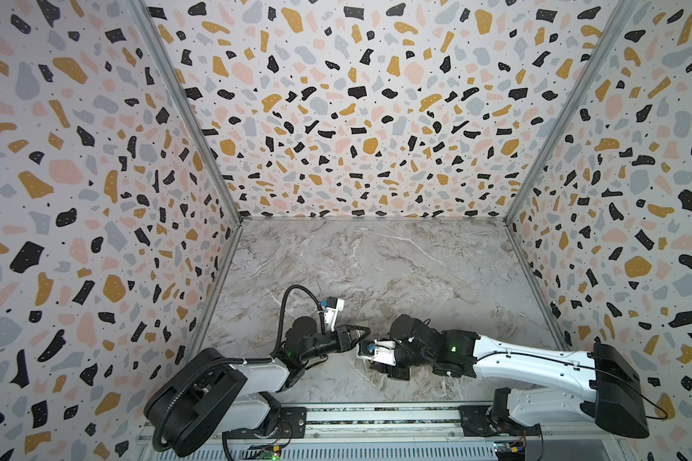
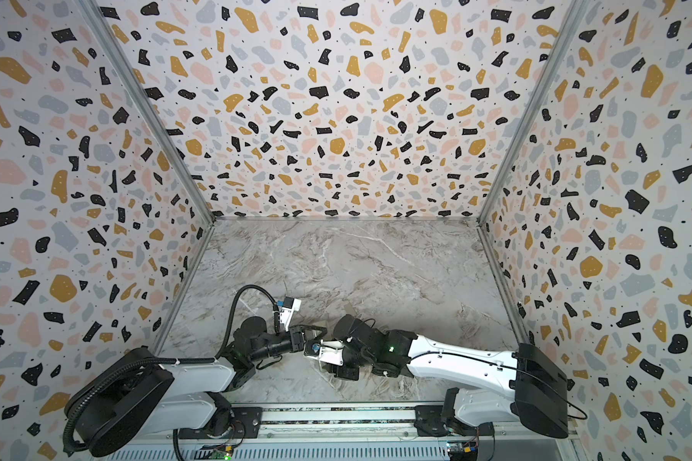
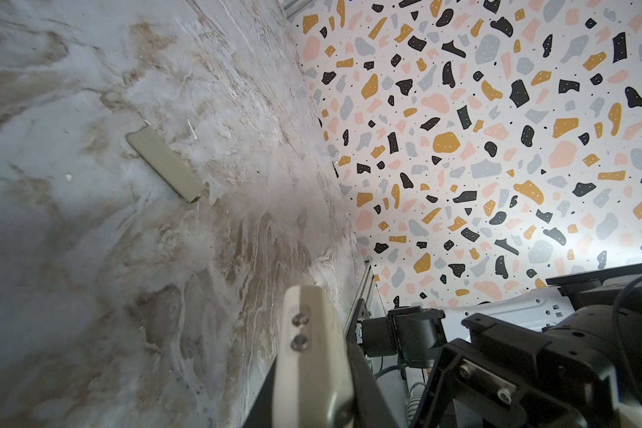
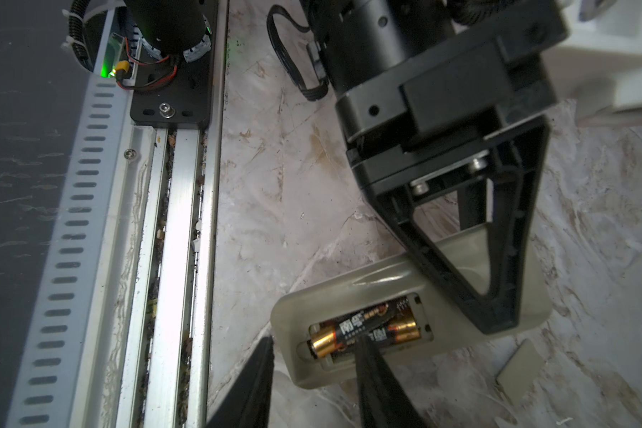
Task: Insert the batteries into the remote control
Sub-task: 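Press the second battery down into the compartment with the right gripper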
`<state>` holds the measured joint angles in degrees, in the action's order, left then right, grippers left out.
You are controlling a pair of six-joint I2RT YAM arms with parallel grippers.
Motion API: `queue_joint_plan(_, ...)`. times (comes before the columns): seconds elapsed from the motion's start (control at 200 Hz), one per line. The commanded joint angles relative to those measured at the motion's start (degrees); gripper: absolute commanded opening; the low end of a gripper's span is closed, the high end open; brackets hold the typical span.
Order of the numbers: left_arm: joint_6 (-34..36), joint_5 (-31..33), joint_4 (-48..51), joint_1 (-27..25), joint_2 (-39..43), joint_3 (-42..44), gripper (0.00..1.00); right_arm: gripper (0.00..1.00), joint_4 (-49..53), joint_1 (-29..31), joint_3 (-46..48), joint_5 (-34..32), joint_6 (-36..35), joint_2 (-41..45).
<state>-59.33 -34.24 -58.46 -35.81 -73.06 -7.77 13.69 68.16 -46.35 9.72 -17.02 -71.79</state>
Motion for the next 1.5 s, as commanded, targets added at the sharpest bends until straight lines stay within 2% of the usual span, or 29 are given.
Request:
queue_joint_plan(0.0, 0.8, -1.1, -2.33, -0.31, 1.16, -0.14, 0.0, 0.37, 1.37, 0.14, -2.34, -0.92, -0.86, -0.64)
queue_joint_plan(0.23, 0.77, -1.28, -2.34, -0.4, 1.27, -0.37, 0.0, 0.34, 1.36, 0.15, -2.44, -2.2, -1.2, -2.01)
queue_joint_plan(0.981, 0.88, -2.32, -2.22, -0.93, 2.04, -0.8, 0.0, 0.17, 0.34, 0.24, -3.29, -4.58, -1.35, -4.49)
queue_joint_plan(1.492, 0.97, -3.39, -1.54, -1.65, 2.74, -1.37, 0.0, 0.11, -1.53, 0.19, -3.59, -8.4, -0.67, -7.56)
